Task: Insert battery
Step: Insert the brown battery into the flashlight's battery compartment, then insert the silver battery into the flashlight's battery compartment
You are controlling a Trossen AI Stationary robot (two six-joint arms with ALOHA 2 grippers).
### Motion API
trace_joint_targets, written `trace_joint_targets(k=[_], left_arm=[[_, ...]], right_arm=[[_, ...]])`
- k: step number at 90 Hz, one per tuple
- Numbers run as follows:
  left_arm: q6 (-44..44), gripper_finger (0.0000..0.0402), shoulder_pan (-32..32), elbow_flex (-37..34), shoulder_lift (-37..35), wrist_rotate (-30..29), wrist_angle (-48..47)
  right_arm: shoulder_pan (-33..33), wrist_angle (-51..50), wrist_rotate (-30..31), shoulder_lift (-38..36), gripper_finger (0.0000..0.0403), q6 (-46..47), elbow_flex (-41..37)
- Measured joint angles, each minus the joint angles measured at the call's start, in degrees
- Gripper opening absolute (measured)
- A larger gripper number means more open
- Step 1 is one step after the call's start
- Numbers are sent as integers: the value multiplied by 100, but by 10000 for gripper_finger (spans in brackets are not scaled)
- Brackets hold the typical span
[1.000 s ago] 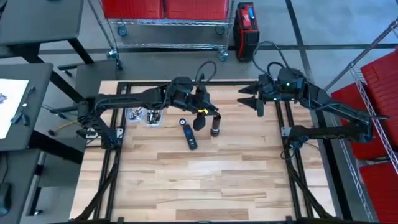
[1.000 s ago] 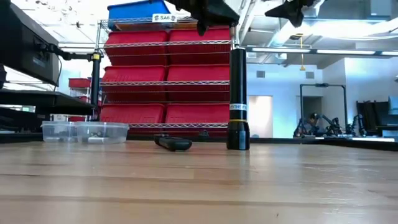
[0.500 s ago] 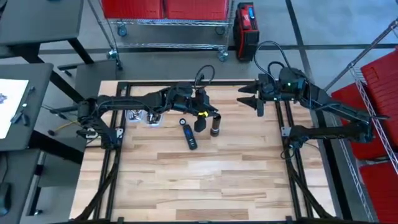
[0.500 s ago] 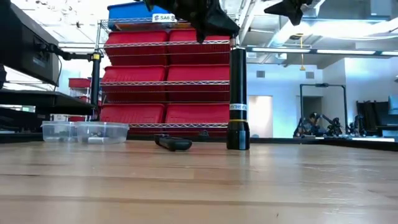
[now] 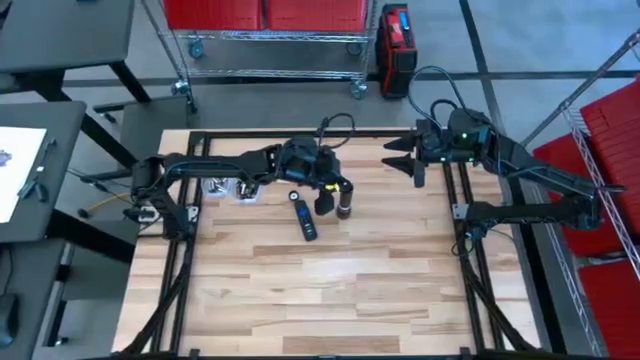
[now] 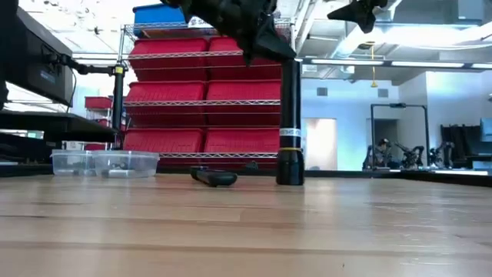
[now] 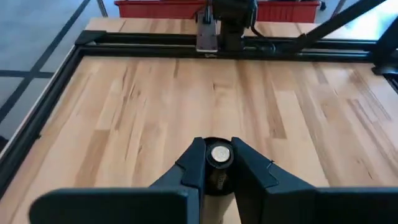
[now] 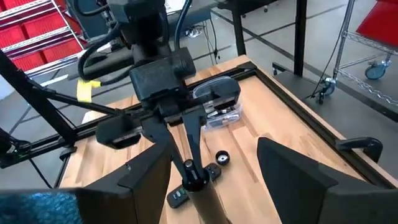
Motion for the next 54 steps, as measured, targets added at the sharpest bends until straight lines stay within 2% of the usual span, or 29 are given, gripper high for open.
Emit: trace_joint_targets(k=[12,37,54], left_arm=[[-55,31,0,4,44,17,60],[-122,148,0,4,2,16,11],[209,169,0,393,-169,-6,-484]], right_arm=[[0,-11,-1,0,226,-2,0],[0,-70,-5,0,226,-2,0],[0,-177,-10,0,226,0,0]])
